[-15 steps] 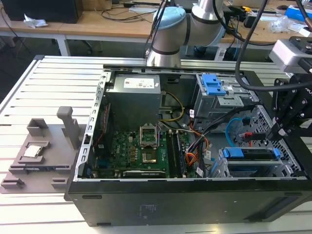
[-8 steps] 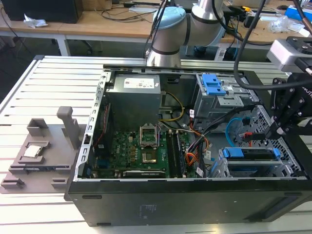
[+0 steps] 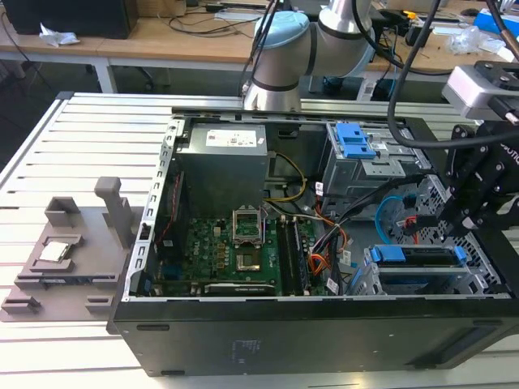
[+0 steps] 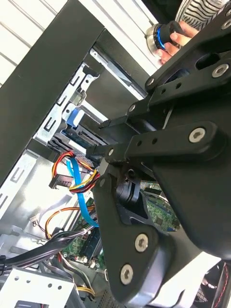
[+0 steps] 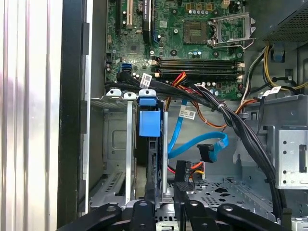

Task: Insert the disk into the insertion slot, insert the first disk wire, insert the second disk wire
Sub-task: 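Insert the first disk wire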

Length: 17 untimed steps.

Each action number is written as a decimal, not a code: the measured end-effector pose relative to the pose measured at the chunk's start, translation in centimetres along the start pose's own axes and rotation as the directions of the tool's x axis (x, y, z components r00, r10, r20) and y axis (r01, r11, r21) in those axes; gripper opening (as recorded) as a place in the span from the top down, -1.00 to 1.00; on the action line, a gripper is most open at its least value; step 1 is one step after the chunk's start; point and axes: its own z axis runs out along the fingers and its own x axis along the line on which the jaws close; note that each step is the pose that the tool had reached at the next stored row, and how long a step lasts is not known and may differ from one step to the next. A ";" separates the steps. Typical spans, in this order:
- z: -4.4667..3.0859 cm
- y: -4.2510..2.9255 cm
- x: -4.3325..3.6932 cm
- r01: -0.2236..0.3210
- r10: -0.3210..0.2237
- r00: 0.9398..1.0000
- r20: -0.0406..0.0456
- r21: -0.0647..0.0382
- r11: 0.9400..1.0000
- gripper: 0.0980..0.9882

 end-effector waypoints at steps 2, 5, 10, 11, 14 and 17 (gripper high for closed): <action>0.00 0.00 -0.01 0.000 0.000 1.000 0.000 0.000 1.000 0.55; -0.44 0.07 -0.01 0.000 0.000 1.000 -0.001 0.002 1.000 0.55; -0.24 1.69 -0.28 -0.001 0.001 1.000 -0.001 0.006 1.000 0.55; -0.06 1.88 -0.49 -0.006 0.006 1.000 0.000 0.006 1.000 0.55; 0.46 1.97 -0.71 -0.031 0.031 1.000 0.001 0.006 1.000 0.55; 0.85 1.98 -0.83 -0.051 0.051 0.999 0.001 0.006 0.999 0.55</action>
